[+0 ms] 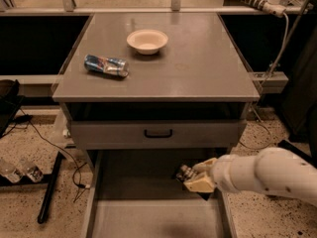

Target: Place rxbar chocolate into middle drawer

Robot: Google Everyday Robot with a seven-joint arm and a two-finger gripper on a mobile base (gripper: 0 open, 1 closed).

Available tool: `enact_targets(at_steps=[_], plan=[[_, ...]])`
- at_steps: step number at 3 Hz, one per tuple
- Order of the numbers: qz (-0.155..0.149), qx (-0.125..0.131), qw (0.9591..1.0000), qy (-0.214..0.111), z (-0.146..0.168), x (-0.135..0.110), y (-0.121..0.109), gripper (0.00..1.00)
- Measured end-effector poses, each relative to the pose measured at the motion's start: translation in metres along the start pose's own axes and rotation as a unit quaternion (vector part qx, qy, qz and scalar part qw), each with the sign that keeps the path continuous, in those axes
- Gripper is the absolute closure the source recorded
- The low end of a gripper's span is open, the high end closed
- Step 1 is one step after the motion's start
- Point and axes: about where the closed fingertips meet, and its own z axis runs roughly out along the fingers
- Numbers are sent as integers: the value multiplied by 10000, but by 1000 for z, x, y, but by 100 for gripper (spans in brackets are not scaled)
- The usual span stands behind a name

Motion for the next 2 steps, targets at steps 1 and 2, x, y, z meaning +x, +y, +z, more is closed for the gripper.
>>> enact_targets(at_steps=[1,2], plan=[[436,-149,9989,97,90,36,-10,100],[643,-76,9977,185,153,61,-20,100]])
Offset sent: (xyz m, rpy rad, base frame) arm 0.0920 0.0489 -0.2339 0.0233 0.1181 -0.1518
